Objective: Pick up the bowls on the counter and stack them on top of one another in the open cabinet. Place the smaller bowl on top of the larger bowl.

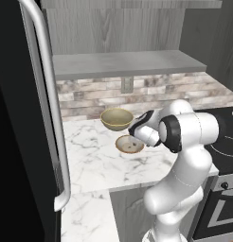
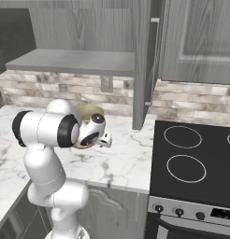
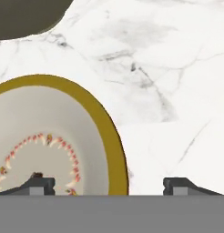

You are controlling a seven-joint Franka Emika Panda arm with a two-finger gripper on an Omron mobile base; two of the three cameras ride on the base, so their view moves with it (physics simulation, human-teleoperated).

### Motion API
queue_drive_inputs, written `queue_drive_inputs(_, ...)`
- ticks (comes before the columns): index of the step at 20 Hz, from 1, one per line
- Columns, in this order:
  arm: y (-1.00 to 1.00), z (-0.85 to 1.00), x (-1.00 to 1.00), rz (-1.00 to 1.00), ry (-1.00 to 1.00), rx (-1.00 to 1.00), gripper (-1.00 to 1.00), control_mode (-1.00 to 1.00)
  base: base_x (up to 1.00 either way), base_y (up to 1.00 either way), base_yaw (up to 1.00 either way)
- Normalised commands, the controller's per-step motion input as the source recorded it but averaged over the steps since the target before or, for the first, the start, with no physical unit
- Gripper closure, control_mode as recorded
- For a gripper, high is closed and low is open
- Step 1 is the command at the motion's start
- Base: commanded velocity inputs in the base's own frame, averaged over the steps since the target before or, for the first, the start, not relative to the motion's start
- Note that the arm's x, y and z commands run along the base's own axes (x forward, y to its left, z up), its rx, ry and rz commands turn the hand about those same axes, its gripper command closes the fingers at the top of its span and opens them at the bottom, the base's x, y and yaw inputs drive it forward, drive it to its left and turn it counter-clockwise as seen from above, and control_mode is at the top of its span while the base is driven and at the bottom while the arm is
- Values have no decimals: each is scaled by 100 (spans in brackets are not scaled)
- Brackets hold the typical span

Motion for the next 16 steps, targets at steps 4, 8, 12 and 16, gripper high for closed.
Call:
queue_drive_inputs(4, 0, -35, 12, -1, 0, 2, -100, -100, 0, 0, 0)
queue_drive_inputs(8, 1, -26, 12, -1, 0, 2, -100, -100, 0, 0, 0)
queue_drive_inputs(12, 2, -7, 4, 0, 0, 0, 100, -100, 0, 0, 0)
queue_drive_inputs(16, 0, 0, 0, 0, 0, 0, 100, -100, 0, 0, 0)
